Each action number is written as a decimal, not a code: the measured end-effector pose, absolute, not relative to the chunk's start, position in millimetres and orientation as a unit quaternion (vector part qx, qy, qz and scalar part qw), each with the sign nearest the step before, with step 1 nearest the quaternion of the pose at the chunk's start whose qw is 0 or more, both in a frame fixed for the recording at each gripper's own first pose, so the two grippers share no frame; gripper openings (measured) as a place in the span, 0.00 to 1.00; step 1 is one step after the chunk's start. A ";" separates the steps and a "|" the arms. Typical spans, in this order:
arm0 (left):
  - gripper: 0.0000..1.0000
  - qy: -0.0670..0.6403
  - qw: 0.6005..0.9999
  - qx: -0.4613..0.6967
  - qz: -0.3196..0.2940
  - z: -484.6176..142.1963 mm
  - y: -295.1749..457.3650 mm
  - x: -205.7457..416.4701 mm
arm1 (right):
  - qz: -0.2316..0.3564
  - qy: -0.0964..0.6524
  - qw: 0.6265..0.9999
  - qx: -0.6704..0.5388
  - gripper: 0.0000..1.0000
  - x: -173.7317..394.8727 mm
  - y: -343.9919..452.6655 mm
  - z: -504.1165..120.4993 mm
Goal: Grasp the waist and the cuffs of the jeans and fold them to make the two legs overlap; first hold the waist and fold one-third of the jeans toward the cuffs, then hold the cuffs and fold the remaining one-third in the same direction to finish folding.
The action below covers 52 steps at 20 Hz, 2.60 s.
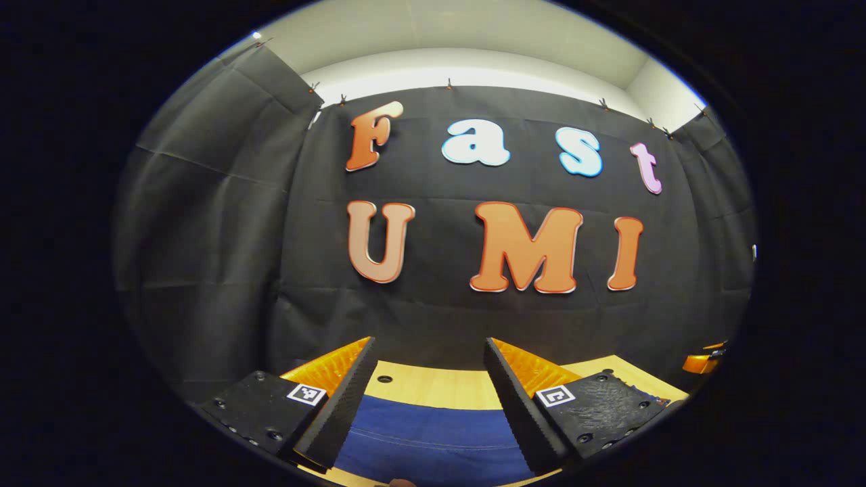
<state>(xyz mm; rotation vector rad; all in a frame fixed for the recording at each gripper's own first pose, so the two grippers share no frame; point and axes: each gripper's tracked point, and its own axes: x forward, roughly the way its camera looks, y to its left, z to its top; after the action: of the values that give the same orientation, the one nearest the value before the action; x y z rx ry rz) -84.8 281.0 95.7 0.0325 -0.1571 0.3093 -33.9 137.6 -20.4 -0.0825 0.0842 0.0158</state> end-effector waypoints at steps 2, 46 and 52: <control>0.96 -0.084 0.985 -0.001 0.151 102.4 294.4 -93.6 | -0.003 0.036 0.999 -0.036 0.97 -39.4 141.6 -18.0; 0.98 0.373 0.674 0.619 -0.154 -311.6 378.6 -97.7 | -0.046 0.181 0.981 -0.052 0.97 -24.1 74.1 -121.7; 0.98 0.379 0.651 0.639 -0.157 -318.5 385.9 -93.7 | -0.047 0.188 0.980 -0.046 0.97 -19.5 74.7 -122.6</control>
<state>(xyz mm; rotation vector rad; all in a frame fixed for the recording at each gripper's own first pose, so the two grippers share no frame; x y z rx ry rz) -93.7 385.9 -318.5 1.4508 0.8617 -0.3559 -19.5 74.7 -122.6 -0.0922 0.3792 -0.0951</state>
